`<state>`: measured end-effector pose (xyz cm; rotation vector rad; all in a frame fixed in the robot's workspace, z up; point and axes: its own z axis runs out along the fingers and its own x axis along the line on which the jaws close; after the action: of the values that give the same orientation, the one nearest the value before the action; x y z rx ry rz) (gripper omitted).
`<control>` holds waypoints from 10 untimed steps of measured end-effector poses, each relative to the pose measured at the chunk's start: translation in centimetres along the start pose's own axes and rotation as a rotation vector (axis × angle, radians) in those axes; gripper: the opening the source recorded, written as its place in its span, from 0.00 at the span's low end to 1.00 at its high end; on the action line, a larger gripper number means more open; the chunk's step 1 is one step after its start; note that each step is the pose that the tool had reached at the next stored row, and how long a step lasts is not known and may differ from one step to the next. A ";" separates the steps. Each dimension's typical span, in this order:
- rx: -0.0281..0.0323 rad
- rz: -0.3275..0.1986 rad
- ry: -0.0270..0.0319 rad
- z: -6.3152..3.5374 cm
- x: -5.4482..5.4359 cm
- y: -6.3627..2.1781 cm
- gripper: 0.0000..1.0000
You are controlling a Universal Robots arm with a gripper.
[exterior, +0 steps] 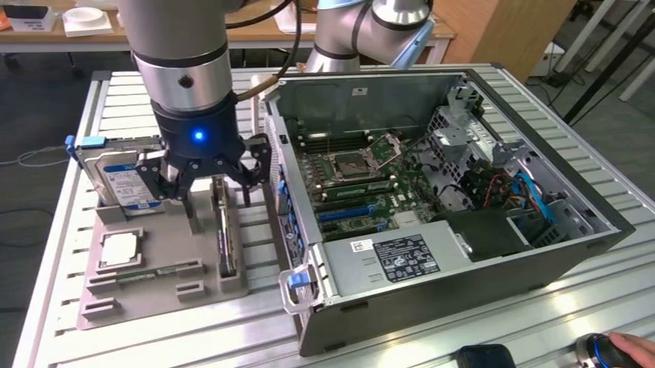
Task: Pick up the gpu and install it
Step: 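Pick up the gpu and move the gpu toward the slot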
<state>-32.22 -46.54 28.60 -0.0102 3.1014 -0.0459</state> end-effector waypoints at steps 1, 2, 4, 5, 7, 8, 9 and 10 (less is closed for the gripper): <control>0.0011 0.000 -0.0005 0.15 0.0 0.04 0.76; 0.0022 0.000 -0.0012 0.29 0.0 0.08 0.76; 0.0051 0.000 -0.0026 0.60 0.0 0.13 0.76; 0.0065 0.000 -0.0033 0.75 0.0 0.15 0.76; 0.0093 0.000 -0.0046 1.06 0.0 0.18 0.76; 0.0106 0.000 -0.0052 1.22 0.0 0.19 0.76; 0.0117 0.000 -0.0057 1.40 0.1 0.20 0.76; 0.0126 0.000 -0.0064 1.58 0.1 0.21 0.76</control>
<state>-32.22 -46.38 27.01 -0.0104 3.0946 -0.0653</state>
